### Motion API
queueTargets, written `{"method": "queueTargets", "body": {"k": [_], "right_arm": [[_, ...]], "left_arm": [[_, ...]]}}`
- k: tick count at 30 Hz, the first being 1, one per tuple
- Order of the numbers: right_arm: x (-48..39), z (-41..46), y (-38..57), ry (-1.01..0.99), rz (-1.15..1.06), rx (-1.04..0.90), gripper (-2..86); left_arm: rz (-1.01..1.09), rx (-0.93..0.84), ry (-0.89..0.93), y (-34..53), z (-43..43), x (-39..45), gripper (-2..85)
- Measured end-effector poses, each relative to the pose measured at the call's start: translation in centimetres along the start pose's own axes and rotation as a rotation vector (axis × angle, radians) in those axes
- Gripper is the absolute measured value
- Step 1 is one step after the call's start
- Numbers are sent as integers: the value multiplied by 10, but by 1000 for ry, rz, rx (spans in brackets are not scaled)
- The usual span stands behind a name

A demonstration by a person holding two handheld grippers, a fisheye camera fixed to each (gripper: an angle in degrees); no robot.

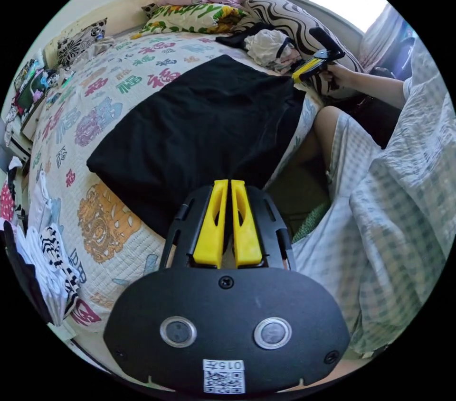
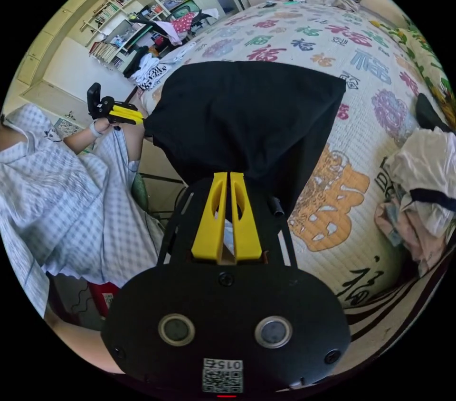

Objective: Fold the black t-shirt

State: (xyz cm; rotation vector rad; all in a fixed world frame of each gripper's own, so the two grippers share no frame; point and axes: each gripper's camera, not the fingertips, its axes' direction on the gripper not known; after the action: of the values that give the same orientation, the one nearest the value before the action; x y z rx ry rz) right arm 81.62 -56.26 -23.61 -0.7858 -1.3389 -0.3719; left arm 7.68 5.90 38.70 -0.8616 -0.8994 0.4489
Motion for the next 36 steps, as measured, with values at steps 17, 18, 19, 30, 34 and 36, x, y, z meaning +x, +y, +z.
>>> {"method": "queueTargets", "body": {"k": [17, 18, 19, 30, 34, 36], "right_arm": [[33, 53, 63, 12, 42, -234, -8], [43, 49, 68, -8, 101, -199, -7], [50, 42, 73, -45, 137, -150, -6], [58, 120, 25, 119, 30, -298, -9], [104, 121, 41, -85, 198, -270, -5], [123, 116, 47, -152, 249, -253, -1]], "left_arm": [[104, -307, 14, 20, 67, -7, -5], [98, -313, 24, 20, 67, -10, -6], [89, -328, 53, 22, 64, -16, -7], [-75, -234, 177, 2, 117, -65, -8], [-139, -341, 206, 16, 123, -93, -6], [-201, -272, 217, 26, 104, -114, -1]]}}
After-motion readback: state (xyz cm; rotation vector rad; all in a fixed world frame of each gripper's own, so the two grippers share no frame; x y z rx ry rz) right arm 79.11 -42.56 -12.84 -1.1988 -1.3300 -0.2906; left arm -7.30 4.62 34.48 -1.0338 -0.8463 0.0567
